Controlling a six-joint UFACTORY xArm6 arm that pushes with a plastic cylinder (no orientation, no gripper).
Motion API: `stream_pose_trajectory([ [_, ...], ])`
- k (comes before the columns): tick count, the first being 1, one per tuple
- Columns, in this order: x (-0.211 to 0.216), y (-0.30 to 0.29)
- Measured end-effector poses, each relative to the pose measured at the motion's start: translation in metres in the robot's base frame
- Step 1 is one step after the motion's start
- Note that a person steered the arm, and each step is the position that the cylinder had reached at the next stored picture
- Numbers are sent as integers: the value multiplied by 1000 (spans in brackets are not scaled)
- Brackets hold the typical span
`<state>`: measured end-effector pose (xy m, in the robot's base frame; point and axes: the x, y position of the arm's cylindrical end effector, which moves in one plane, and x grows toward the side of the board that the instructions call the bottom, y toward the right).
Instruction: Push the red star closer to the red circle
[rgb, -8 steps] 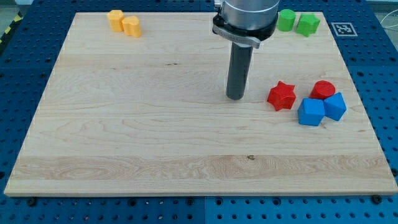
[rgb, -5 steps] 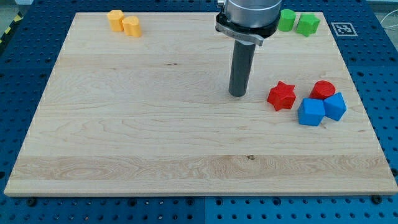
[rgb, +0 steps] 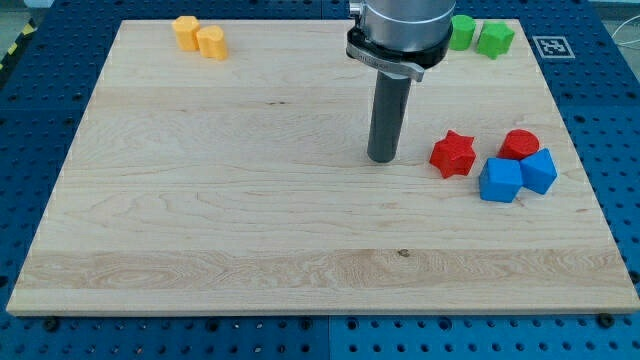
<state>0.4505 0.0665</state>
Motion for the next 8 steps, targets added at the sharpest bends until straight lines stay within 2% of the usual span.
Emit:
stream_pose_trajectory([
  [8, -2, 73],
])
